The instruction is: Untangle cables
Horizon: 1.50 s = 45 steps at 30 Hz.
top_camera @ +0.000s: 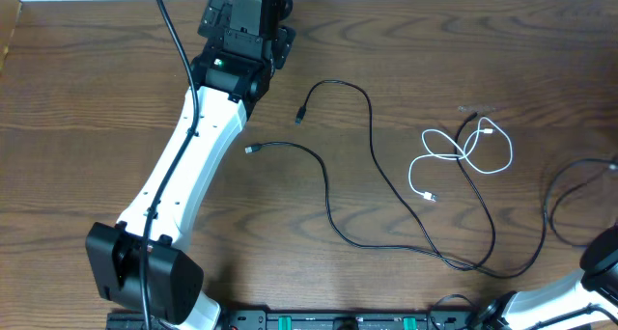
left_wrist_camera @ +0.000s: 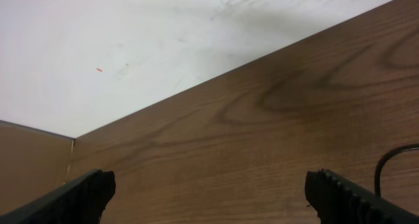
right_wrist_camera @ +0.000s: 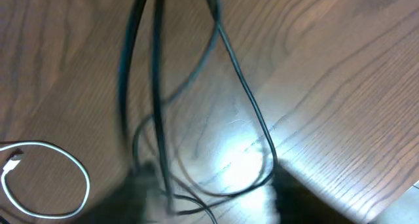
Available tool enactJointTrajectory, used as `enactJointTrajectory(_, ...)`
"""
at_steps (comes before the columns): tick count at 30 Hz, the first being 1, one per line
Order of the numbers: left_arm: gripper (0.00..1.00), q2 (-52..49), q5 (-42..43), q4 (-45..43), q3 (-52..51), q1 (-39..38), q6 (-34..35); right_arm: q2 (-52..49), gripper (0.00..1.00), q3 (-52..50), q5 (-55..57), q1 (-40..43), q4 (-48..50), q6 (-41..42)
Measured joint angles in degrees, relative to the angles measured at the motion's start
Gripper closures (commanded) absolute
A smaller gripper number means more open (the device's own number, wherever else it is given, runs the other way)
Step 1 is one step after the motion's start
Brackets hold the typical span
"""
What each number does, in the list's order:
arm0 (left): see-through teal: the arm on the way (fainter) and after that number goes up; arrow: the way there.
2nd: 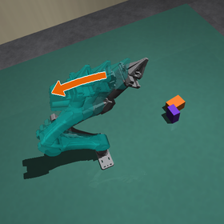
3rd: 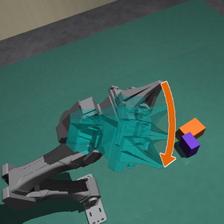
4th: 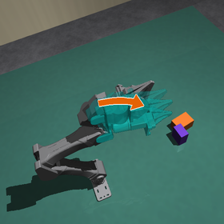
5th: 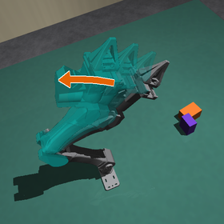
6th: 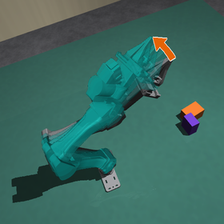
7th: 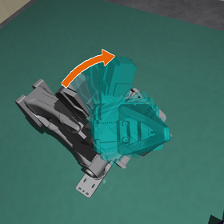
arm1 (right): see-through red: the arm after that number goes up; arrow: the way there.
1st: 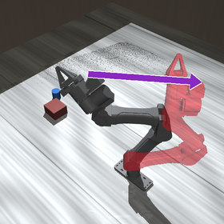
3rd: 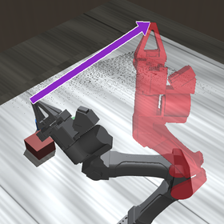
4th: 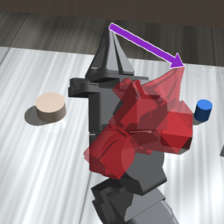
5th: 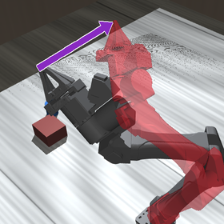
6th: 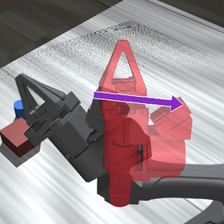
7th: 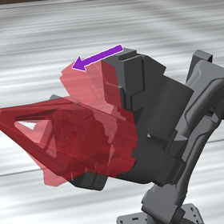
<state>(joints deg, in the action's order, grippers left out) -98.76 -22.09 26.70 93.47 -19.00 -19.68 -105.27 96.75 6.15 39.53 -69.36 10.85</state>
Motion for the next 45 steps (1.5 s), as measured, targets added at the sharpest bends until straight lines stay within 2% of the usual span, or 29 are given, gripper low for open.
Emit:
enactJointTrajectory(7, 0.02, 0.0, 0.0, 0.1, 0.0, 0.0, 0.0, 0.0, 0.01, 0.0, -2.1, 0.0, 0.0, -0.9)
enactJointTrajectory(15, 0.02, 0.0, 0.1, 0.3, 0.0, 0.0, 0.0, 0.0, 0.01, 0.0, -13.8, -3.1, -1.7, -8.3)
enactJointTrajectory(21, 0.02, 0.0, 0.4, 0.5, 0.0, 0.0, 0.0, 0.0, 0.02, 0.0, -17.4, -14.6, -3.6, -11.7)
enactJointTrajectory(32, 0.02, 4.2, -0.5, 0.2, 0.0, 0.0, 0.0, 0.0, 0.01, 0.0, -14.5, -38.2, -4.5, -13.0)
enactJointTrajectory(39, 0.02, 9.4, -0.7, 0.1, 0.0, 0.0, 0.0, 0.0, 0.01, 0.0, -8.7, -45.4, -6.8, -12.1)
enactJointTrajectory(45, 0.02, 9.6, -0.7, 0.2, 0.0, 0.0, 0.0, 0.0, 0.01, 0.0, -5.8, -45.2, -9.7, -11.3)
